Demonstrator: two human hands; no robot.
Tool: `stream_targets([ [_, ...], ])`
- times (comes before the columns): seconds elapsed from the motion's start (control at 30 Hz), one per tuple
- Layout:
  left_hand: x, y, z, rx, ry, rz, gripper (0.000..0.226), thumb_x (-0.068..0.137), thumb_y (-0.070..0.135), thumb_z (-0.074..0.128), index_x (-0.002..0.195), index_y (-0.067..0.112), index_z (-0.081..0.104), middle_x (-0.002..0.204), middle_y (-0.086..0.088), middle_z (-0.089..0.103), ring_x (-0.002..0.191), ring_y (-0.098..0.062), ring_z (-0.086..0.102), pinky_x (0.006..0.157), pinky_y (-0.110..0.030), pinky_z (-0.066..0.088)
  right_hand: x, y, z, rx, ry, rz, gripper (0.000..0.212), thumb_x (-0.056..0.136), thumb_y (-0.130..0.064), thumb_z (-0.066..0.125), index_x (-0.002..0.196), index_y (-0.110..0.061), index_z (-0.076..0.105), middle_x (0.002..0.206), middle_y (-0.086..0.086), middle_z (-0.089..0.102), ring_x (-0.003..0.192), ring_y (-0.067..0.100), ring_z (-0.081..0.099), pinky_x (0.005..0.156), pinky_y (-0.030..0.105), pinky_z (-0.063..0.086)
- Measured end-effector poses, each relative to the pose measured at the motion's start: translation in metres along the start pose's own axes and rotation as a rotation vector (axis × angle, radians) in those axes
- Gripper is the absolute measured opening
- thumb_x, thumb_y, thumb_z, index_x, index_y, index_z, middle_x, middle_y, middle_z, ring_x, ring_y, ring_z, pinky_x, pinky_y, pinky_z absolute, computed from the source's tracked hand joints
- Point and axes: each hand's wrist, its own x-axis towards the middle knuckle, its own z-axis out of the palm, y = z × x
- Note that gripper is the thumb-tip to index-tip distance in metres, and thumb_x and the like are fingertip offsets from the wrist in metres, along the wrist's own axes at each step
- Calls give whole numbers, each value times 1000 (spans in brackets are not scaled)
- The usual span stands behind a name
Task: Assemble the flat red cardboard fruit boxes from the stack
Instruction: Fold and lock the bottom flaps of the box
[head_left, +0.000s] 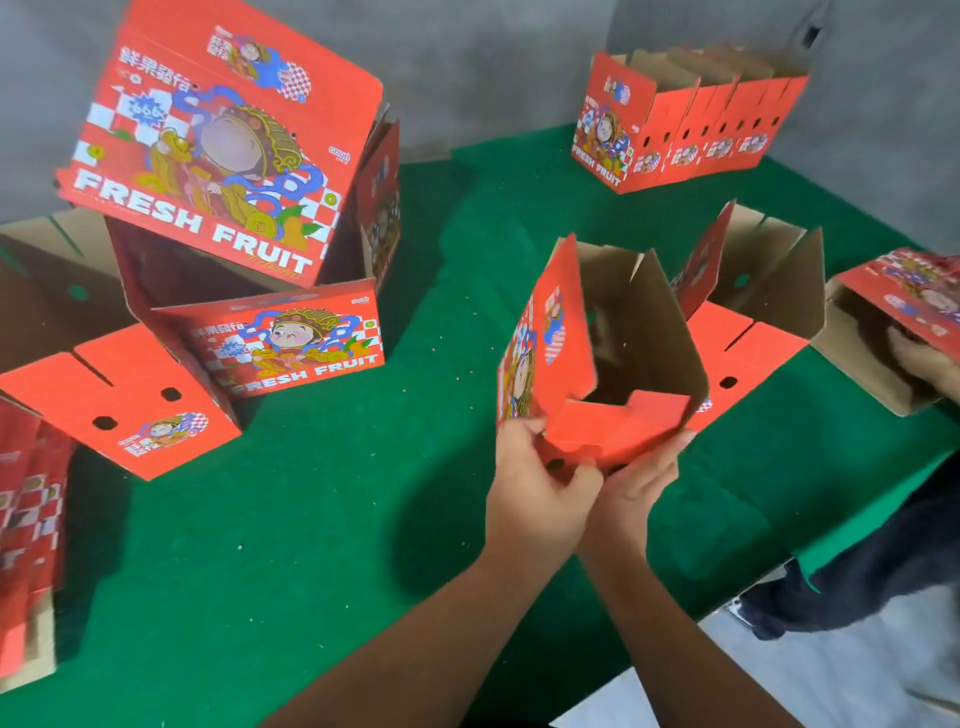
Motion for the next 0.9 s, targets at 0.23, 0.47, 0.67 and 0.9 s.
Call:
stream_targets([
  [0.23, 12, 11, -3, 36, -405, -30, 56, 81, 40, 68, 135, 28, 57, 127, 7, 58, 110, -18, 60, 108, -35, 46, 26, 24, -17, -11, 30, -25, 120, 77, -16, 70, 159, -49, -12, 168, -7, -14, 153, 53, 9, 121, 52, 22],
  [0.47, 18, -3, -29, -57, -334, -84, 32, 101, 1, 59, 132, 11, 59, 122, 0, 67, 92, 8, 62, 90, -9, 45, 96, 31, -43, -299, -97, -402, 161, 45, -65, 91, 162, -34, -16, 159, 38, -1, 155, 36, 0, 122, 48, 9],
  [0.67, 17, -14, -60, -24, -272, -312, 32, 102, 16, 56, 133, 26, 56, 130, 9, 62, 91, -11, 60, 61, -7, 45, 178, 65, -83, -364, 114, -81, 157, 57, -37, 101, 164, -12, -11, 163, 33, 3, 152, 47, 14, 128, 46, 17],
  [0.9, 22, -19, -72, -31, -156, -324, 27, 102, 15, 55, 127, 22, 61, 124, 10, 64, 71, -6, 52, 53, -3, 39, 157, -9, 14, -415, -148, 8, 137, 76, -32, 90, 164, -31, -15, 168, 26, 0, 154, 48, 11, 125, 55, 16],
])
